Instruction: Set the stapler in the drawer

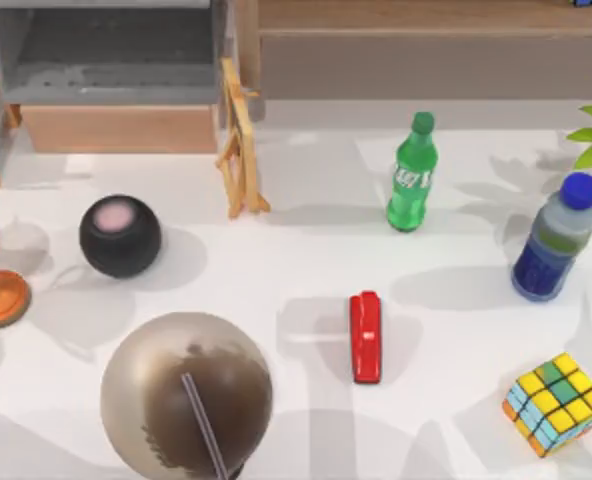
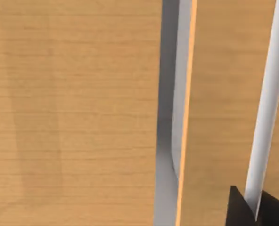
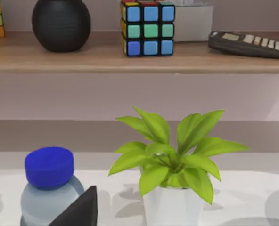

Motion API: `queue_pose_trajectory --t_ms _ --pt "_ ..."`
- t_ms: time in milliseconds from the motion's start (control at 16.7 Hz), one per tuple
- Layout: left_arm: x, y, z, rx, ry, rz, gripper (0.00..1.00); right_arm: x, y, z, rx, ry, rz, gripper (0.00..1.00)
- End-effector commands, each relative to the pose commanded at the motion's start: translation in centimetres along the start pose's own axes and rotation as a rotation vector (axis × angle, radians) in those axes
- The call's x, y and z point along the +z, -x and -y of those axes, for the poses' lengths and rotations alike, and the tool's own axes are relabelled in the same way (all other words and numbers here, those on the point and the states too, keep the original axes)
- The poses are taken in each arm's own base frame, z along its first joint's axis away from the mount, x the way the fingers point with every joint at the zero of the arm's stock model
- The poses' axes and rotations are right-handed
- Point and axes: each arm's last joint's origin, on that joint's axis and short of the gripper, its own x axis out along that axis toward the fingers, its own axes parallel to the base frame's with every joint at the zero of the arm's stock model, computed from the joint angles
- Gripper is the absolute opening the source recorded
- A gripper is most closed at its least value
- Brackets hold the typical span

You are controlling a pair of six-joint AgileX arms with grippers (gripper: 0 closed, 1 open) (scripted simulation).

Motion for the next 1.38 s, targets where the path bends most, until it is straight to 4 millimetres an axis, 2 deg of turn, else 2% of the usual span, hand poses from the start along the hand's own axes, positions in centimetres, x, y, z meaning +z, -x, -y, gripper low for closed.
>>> queue_pose_trajectory --t_ms 180,300,660,1020,1260,1380 --pt "0.1 2.6 0.1 -0.003 0.002 0.0 0.0 0.0 0.0 0.0 0.0 0.0 0.0 1.0" --pt "0.1 3.7 0.1 0.0 0.0 0.0 0.0 0.0 0.0 0.0 0.0 0.0 0.0 1.0" --pt "0.0 4.2 0.1 0.003 -0.003 0.0 0.0 0.0 0.0 0.0 0.0 0.0 0.0 1.0" --pt "0.1 9.7 0.3 -0.004 0.001 0.001 0.0 0.0 0.0 0.0 0.0 0.0 0.0 1.0" --pt "0.1 10.0 0.3 -0.001 0.0 0.001 0.0 0.0 0.0 0.0 0.0 0.0 0.0 1.0" --pt "0.1 10.0 0.3 -0.001 0.0 0.001 0.15 0.0 0.0 0.0 0.0 0.0 0.0 1.0"
